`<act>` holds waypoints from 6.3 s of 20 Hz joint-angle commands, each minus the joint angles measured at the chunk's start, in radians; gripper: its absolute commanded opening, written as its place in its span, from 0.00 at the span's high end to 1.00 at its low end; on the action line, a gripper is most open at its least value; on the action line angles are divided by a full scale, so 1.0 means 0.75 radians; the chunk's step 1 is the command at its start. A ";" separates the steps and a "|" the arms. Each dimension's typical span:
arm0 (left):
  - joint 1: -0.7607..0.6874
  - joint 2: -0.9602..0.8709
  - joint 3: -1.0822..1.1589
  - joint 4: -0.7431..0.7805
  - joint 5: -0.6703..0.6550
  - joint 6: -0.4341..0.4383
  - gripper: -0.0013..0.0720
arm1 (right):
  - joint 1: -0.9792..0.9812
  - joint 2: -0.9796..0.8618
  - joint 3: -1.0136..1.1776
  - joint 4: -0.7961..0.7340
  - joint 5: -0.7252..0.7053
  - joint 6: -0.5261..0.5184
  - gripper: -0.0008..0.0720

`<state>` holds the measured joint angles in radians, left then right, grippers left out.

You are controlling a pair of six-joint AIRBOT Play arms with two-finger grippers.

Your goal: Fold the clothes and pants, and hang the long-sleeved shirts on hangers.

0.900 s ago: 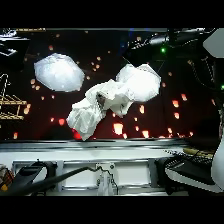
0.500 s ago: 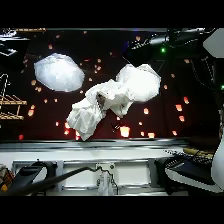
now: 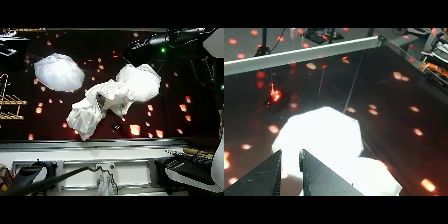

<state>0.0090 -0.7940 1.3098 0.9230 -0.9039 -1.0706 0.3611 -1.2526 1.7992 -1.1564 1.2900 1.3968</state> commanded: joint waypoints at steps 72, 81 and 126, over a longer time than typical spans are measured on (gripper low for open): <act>-0.646 -0.788 0.511 0.066 -0.278 -0.020 0.97 | 0.199 0.598 -2.019 0.313 -1.528 1.470 0.27; -0.646 -0.706 0.511 0.066 -0.270 -0.020 0.97 | 0.050 0.572 -2.063 0.315 -1.565 1.556 0.28; -0.646 -0.678 0.511 0.055 -0.134 -0.020 0.97 | 0.079 0.239 -1.801 0.314 -1.615 1.428 0.60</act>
<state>-0.4767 -1.3098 1.6928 0.9642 -1.0016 -1.0859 0.4191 -1.0721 0.4473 -0.9226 0.1219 2.4672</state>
